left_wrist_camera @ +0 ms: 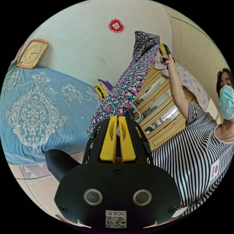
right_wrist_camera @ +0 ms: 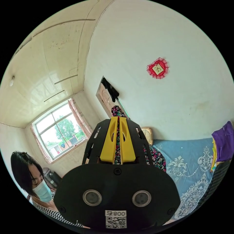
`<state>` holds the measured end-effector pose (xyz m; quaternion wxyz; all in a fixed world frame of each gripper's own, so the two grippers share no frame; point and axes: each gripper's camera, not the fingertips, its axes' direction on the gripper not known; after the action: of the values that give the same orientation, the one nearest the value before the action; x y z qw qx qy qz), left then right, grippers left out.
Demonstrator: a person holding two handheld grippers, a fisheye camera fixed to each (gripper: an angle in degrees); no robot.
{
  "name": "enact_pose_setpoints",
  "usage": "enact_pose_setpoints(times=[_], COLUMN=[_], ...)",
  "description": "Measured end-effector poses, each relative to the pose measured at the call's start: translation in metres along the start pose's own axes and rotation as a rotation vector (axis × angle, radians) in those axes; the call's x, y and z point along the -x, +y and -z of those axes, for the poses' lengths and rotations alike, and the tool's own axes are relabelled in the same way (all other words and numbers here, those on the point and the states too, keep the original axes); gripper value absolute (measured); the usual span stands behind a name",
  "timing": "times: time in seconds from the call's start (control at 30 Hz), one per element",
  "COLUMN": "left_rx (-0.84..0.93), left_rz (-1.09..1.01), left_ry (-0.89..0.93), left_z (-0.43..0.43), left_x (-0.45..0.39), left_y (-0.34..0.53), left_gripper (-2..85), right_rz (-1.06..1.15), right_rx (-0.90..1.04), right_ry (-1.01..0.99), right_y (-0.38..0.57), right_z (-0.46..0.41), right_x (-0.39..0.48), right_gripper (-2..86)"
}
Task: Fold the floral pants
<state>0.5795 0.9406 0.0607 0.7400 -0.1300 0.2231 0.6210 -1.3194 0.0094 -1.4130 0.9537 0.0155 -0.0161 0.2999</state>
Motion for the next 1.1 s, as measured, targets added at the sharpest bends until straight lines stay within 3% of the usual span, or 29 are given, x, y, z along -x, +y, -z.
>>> enact_pose_setpoints(times=[0.4,0.67,1.1], left_rx=[-0.042,-0.183,-0.088], left_rz=[0.108,0.19,0.227], left_ry=[0.034,0.067,0.081], left_z=[0.07,0.131,0.149], left_x=[0.03,0.054,0.064], left_y=[-0.013,-0.025,-0.057], left_gripper=[0.5,0.4,0.2], right_rz=[-0.086,-0.175,-0.272], right_rx=[0.041,0.045,0.061], right_ry=[0.026,0.049,0.034], right_y=[0.005,0.018,0.018], right_z=[0.012,0.028,0.044], right_x=[-0.07,-0.125,-0.18], right_gripper=[0.7,0.7,0.6])
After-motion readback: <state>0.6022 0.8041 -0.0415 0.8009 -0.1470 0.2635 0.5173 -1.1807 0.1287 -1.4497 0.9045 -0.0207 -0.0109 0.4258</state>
